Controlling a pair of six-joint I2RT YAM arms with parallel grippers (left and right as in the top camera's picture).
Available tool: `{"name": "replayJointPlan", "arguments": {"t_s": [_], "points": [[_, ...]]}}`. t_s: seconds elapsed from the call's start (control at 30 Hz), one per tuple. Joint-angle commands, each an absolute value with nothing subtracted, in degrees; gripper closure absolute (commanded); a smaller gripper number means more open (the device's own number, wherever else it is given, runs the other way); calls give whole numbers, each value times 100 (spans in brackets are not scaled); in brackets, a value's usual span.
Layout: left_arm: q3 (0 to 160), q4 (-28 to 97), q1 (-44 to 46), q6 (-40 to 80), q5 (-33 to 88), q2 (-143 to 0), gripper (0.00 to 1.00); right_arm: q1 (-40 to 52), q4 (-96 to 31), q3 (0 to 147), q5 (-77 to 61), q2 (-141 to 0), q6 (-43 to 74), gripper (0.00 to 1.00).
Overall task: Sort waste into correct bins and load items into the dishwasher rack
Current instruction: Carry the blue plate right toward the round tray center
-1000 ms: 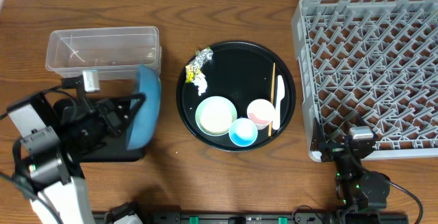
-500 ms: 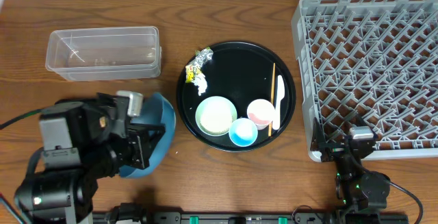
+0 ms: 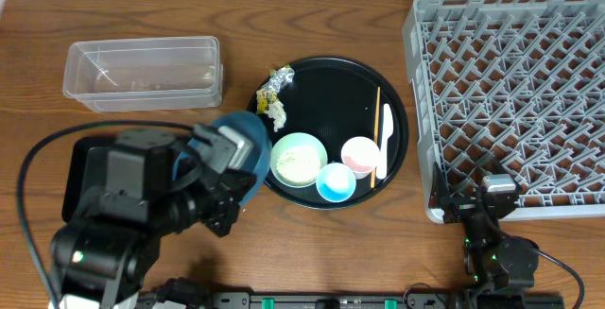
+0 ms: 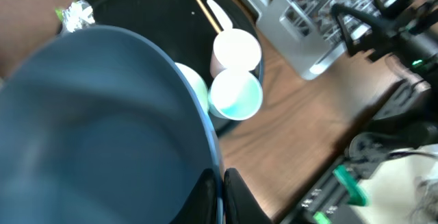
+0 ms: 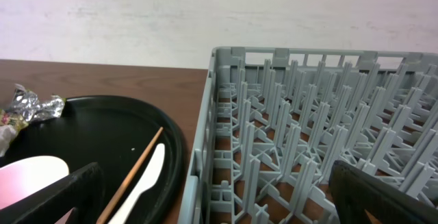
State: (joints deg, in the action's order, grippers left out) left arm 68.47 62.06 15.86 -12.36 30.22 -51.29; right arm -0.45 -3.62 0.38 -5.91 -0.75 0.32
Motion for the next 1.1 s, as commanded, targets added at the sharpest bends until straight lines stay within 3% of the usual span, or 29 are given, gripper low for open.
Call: {"name": "replayJointPlan", "arguments": {"t_s": [0.0, 0.57, 0.67, 0.87, 1.07], "points": [[6869, 5970, 1905, -1544, 2128, -5297, 94, -47, -384, 32, -580, -78, -30, 1], [6871, 5334, 3044, -2510, 1577, -5789, 94, -47, -364, 32, -709, -78, 73, 1], [6871, 5258, 3157, -2510, 1577, -5634, 94, -47, -298, 32, -1332, -78, 1175, 1], [6869, 5430, 3201, -2641, 1653, -5572, 95, -47, -257, 32, -3358, -78, 5057, 1], [6869, 5852, 3208, -2961, 1754, -5572, 94, -47, -3, 32, -3570, -78, 5461, 1]]}}
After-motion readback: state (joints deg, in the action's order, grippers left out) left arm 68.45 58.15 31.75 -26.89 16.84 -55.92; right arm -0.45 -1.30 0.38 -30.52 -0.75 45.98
